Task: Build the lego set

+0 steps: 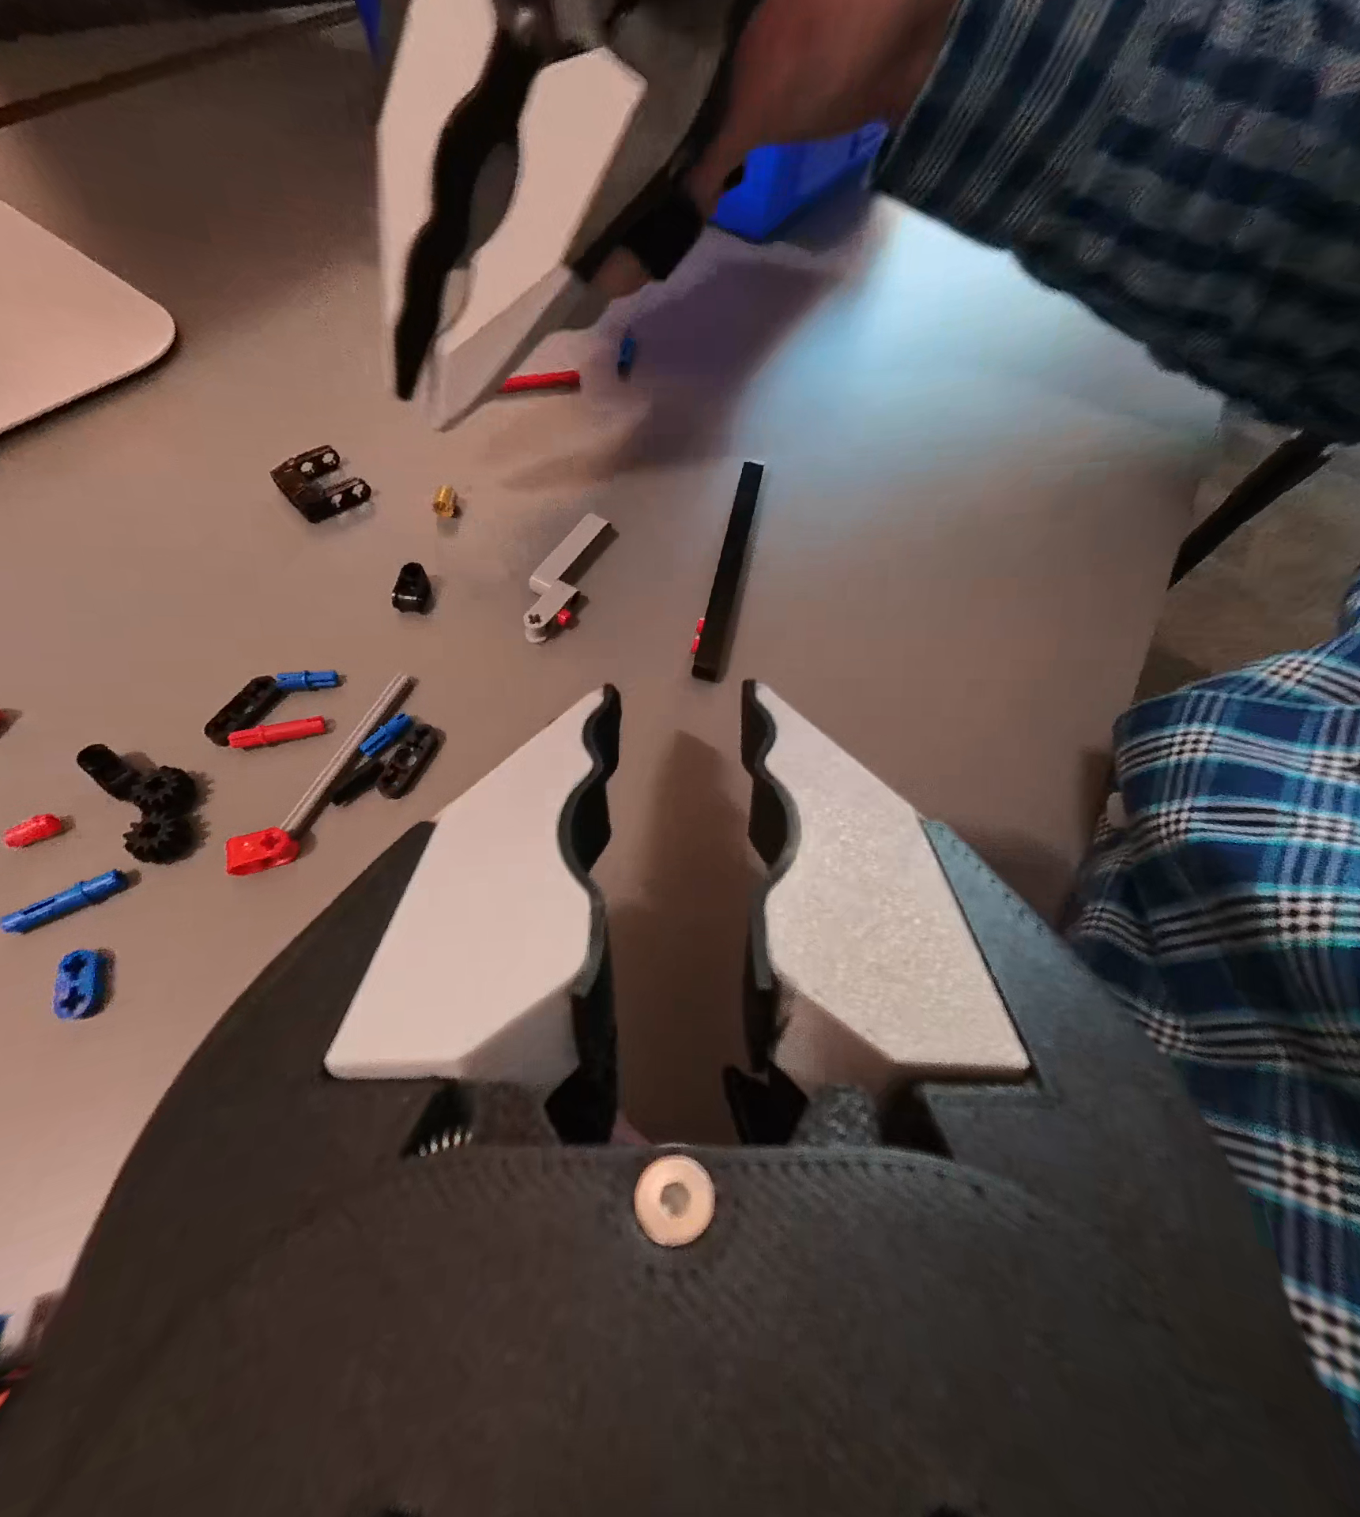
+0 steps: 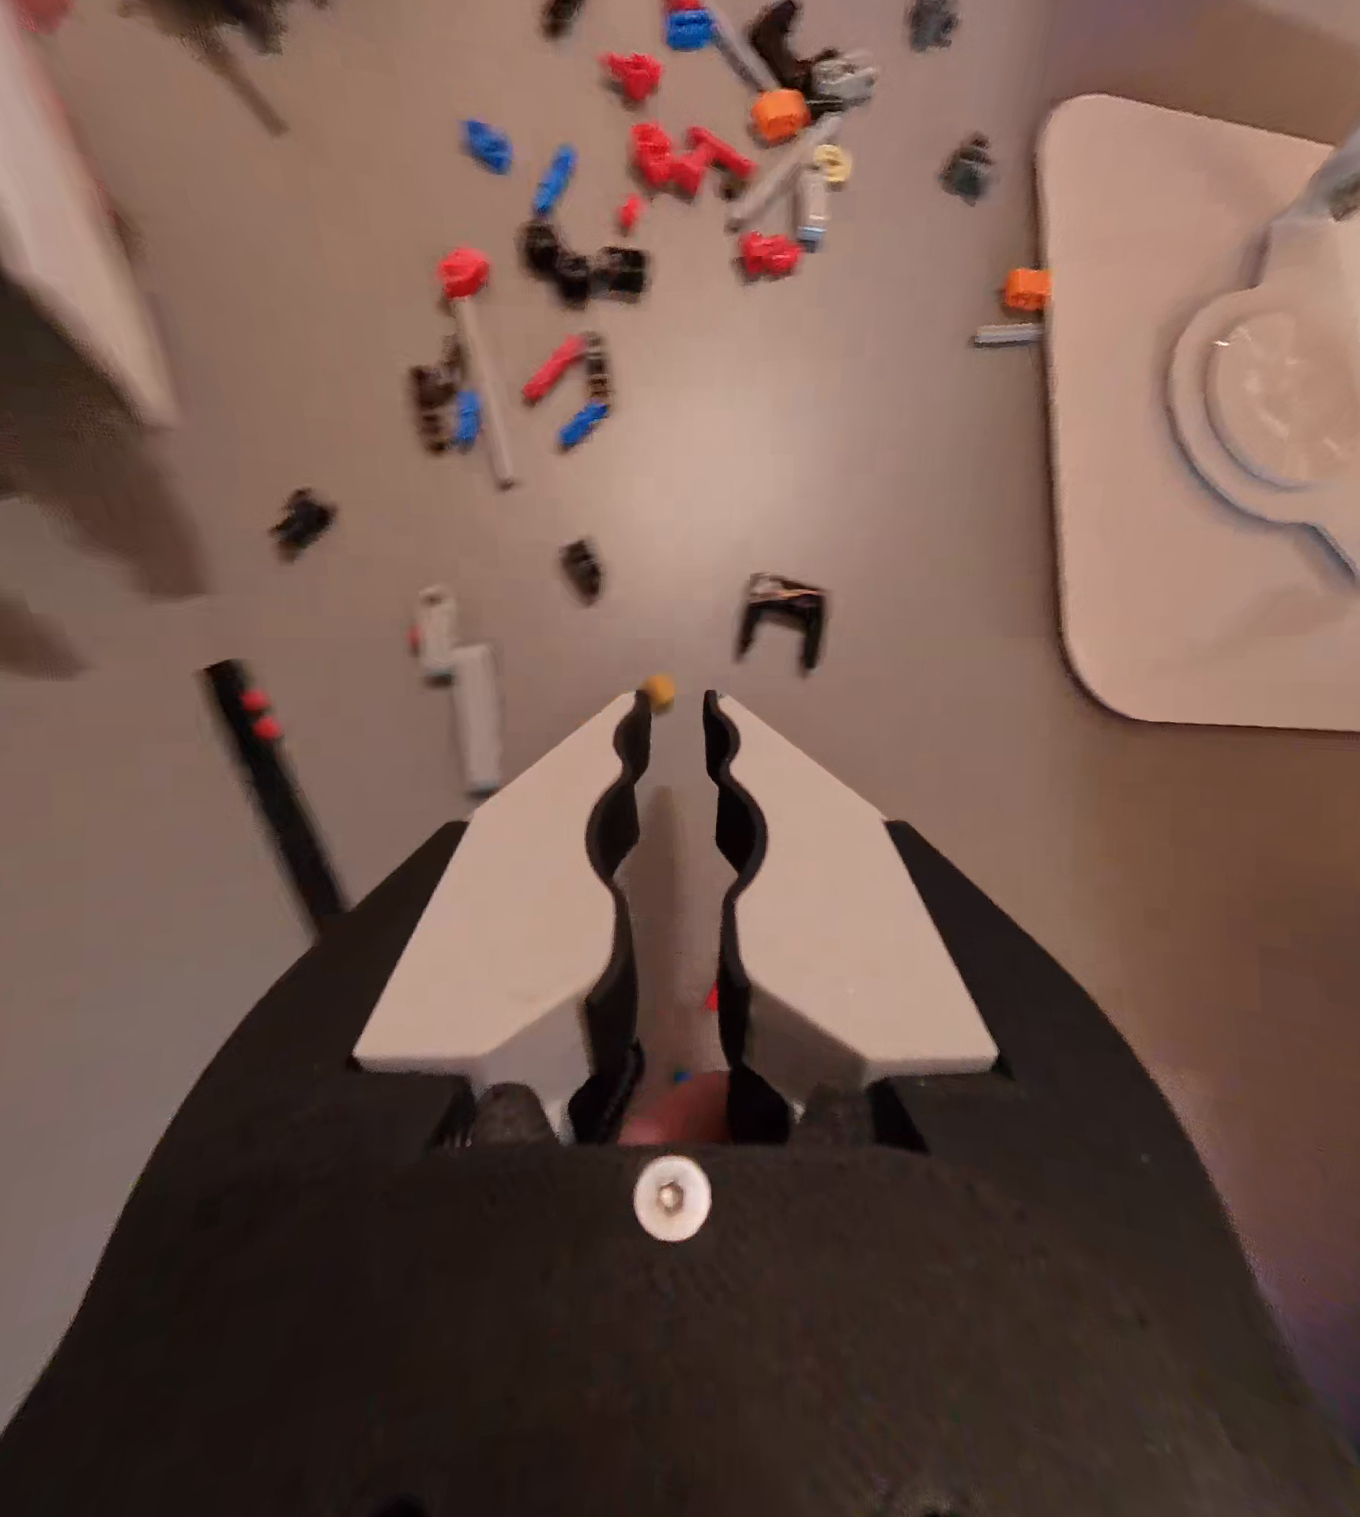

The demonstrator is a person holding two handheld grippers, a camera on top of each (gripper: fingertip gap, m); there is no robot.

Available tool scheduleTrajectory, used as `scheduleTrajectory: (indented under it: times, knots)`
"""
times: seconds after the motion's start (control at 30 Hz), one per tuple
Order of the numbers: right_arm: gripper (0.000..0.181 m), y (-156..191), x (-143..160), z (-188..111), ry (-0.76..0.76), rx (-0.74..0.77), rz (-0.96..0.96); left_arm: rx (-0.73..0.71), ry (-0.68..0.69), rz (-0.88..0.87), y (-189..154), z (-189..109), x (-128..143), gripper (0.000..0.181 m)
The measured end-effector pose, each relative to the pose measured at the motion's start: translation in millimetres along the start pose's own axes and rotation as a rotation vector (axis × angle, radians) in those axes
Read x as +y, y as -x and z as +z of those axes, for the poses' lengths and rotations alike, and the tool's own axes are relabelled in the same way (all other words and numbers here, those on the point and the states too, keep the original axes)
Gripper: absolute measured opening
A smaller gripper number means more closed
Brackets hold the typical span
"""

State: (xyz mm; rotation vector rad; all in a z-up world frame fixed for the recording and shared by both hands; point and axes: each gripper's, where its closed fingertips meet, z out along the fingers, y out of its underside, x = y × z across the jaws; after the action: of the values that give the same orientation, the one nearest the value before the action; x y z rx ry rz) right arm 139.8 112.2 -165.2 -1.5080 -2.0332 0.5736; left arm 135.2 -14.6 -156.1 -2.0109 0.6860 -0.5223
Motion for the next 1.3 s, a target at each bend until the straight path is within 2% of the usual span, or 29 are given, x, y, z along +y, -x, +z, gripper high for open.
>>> scheduleTrajectory:
  times: [0.13, 0.23, 0.3, 0.33, 0.4, 0.57, 0.7, 0.8, 0.9, 0.97, 1.03, 1.2, 1.3]
  knots:
    - [0.014, 61.6, 12.4, -22.4, 0.002, -0.147, -0.088, -0.001, 0.027, 0.024, -1.3, 2.8, 3.3, 0.028]
    - [0.020, 90.5, 24.7, -24.3, 0.024, -0.176, -0.101, -0.001, 0.036, 0.034, -2.2, 4.0, 4.3, 0.028]
    - [0.020, 92.8, 37.2, -19.5, 0.070, -0.143, -0.102, -0.003, 0.038, 0.037, -2.2, 4.5, 4.2, 0.027]
    - [0.013, 93.3, 41.4, -17.2, 0.083, -0.131, -0.104, -0.004, 0.039, 0.039, -2.3, 4.8, 4.2, 0.027]
    - [0.005, 96.5, 37.7, -14.1, 0.052, -0.125, -0.104, -0.008, 0.043, 0.045, -2.4, 5.7, 4.4, 0.028]
    - [0.005, 94.5, 20.4, -15.5, -0.040, -0.020, -0.210, -0.028, 0.042, 0.040, 0.4, 8.9, 2.1, 0.028]
    - [0.005, 88.1, -2.6, -27.5, -0.127, 0.183, -0.398, -0.001, 0.000, -0.099, 5.1, 10.1, -5.0, 0.030]
    - [0.005, 94.3, -12.9, -32.4, -0.160, 0.254, -0.500, 0.101, -0.064, -0.256, 0.2, 9.2, -15.4, 0.031]
    - [0.005, 99.0, -21.3, -35.1, -0.195, 0.298, -0.550, 0.182, -0.092, -0.333, -6.5, 8.5, -20.4, 0.014]
    - [0.005, 97.7, -21.2, -34.6, -0.182, 0.331, -0.586, 0.202, -0.102, -0.334, -9.3, 8.2, -22.0, 0.009]
    - [0.006, 96.9, -19.2, -32.2, -0.177, 0.315, -0.554, 0.197, -0.091, -0.309, -11.2, 9.3, -20.7, 0.007]
    - [0.026, 92.3, -9.2, -29.7, -0.172, 0.167, -0.372, 0.062, -0.027, -0.131, -4.7, 12.8, -11.6, 0.005]
    - [0.022, 94.0, -3.2, -23.0, -0.130, 0.106, -0.369, 0.043, 0.012, 0.008, -11.2, 15.9, -7.2, 0.005]
